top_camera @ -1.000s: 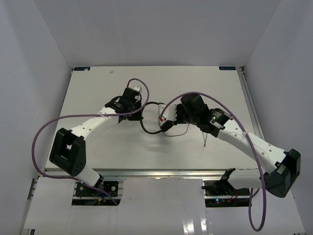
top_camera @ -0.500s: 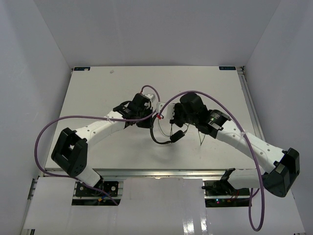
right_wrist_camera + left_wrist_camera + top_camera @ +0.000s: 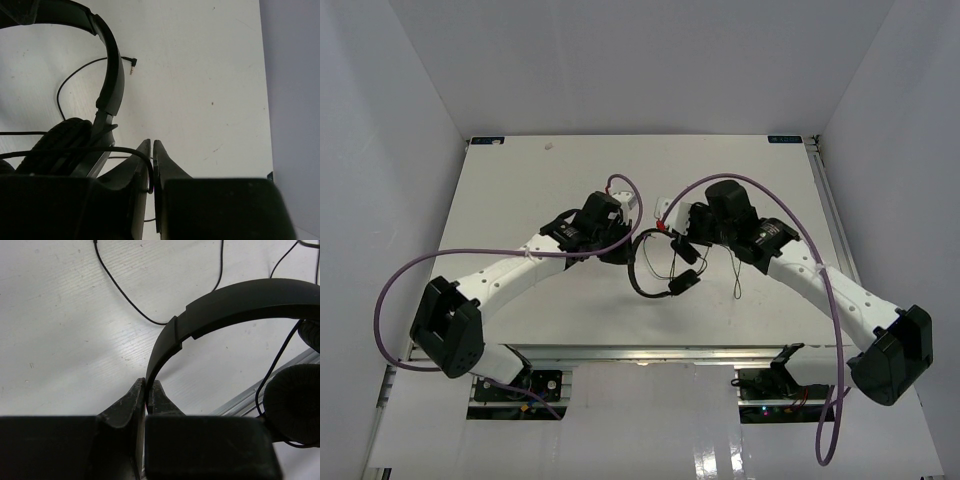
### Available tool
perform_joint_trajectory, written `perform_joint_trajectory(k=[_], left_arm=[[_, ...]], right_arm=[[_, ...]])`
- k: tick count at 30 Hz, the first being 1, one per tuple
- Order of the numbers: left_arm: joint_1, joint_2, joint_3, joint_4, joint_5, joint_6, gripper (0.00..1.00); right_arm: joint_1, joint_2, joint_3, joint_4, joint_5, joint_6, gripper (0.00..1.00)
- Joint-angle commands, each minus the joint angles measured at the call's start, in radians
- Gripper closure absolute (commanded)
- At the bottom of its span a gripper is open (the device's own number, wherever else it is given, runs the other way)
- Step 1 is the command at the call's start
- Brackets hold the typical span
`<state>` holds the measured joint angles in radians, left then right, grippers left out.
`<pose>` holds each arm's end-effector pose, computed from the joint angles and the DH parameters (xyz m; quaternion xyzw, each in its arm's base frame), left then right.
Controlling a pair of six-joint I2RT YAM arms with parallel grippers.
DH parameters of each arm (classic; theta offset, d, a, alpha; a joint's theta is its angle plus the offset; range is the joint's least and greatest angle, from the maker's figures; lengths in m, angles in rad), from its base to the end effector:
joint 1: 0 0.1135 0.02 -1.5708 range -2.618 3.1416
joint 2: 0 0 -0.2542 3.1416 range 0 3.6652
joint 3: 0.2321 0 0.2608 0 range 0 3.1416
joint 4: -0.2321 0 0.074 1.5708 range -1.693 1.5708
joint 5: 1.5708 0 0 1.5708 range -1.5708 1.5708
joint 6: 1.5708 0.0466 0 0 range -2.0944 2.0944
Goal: Wrap the headphones
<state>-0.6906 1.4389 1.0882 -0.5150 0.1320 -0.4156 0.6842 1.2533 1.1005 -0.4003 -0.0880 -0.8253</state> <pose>0.2454 -0.2108 0.2431 0.1509 0.9245 -0.2337 0.2607 0.2323 0.1947 0.3124 -0.6133 0.6209 0.0040 0.4882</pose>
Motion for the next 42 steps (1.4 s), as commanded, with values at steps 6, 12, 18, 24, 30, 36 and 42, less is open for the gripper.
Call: perform_joint_trajectory(k=[6, 12, 18, 24, 30, 36, 42], left_arm=[[-0.010, -0.102, 0.035, 0.020, 0.086, -0.007, 1.00], [-0.010, -0.123, 0.101, 0.008, 0.099, -0.035, 1.00], [-0.010, -0.138, 0.177, -0.033, 0.064, -0.063, 1.00], [-0.010, -0.139, 0.255, -0.084, 0.029, -0.069, 1.00], [-0.010, -0.120, 0.328, -0.121, 0.012, -0.063, 1.00], [-0.010, -0.092, 0.423, -0.163, 0.004, -0.065, 1.00], [-0.009, -0.070, 0.518, -0.197, -0.006, -0.069, 1.00]], right_arm=[[-0.136, 0.042, 0.039, 0.013, -0.389, 0.100, 0.86], [-0.181, 0.061, 0.023, 0.014, -0.575, 0.157, 0.83], [-0.217, 0.093, 0.009, 0.021, -0.797, 0.243, 0.81], [-0.229, 0.127, 0.007, 0.034, -0.927, 0.293, 0.79], [-0.229, 0.144, 0.000, 0.056, -0.980, 0.321, 0.76], [-0.229, 0.163, -0.041, 0.112, -1.040, 0.366, 0.74], [-0.229, 0.186, -0.056, 0.136, -1.083, 0.381, 0.70]])
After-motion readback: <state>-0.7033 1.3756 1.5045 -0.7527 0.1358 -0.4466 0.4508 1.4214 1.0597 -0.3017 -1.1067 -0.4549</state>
